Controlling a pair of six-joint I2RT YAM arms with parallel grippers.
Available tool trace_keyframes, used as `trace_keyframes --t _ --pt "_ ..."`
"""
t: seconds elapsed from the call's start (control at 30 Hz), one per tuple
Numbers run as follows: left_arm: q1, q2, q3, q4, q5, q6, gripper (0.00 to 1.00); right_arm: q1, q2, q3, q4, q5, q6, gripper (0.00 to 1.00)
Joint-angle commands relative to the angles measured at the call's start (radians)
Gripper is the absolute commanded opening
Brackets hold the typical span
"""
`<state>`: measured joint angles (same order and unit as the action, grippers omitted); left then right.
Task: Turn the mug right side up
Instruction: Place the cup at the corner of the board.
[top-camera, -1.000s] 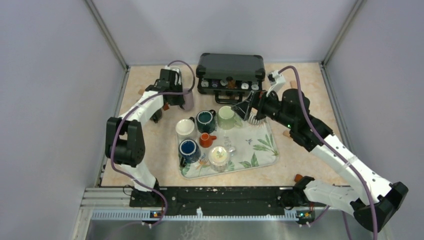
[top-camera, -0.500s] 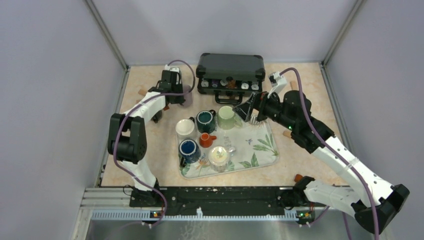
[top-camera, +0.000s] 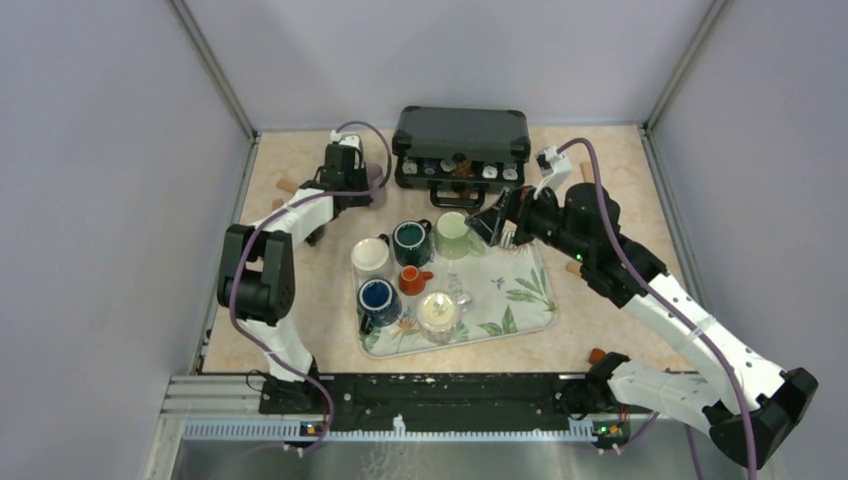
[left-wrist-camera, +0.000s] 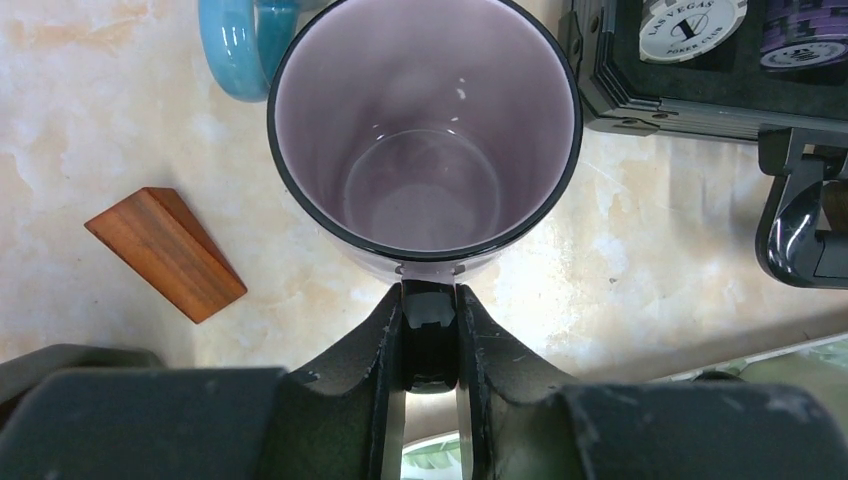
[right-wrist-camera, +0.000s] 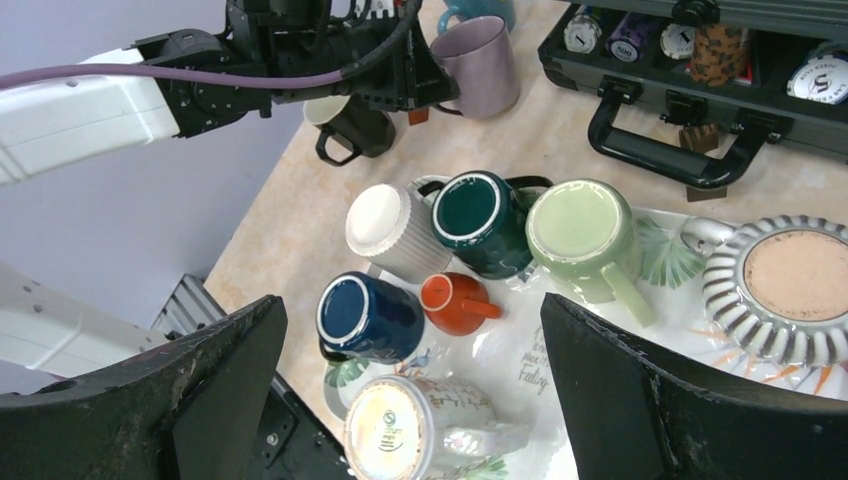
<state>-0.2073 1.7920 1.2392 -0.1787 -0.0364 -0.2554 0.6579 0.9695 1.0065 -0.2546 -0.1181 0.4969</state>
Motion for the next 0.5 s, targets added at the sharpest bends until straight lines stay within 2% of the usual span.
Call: trace_keyframes --t 0.0,0.13,0.47 --pt "0.003 0.034 -0.001 0.034 -0.019 0.003 0.28 -0.001 -0.023 -0.012 0.025 0.003 -0.017 0.99" --pt "0.003 0.055 0.010 0.027 -0.018 0.001 0.32 0.000 -0.029 -0.017 0.021 0.002 -0.018 0.99" --pt "0.003 0.043 0.025 0.008 0.003 0.001 0.49 0.000 -0.035 -0.021 0.001 0.001 -0.018 0.99"
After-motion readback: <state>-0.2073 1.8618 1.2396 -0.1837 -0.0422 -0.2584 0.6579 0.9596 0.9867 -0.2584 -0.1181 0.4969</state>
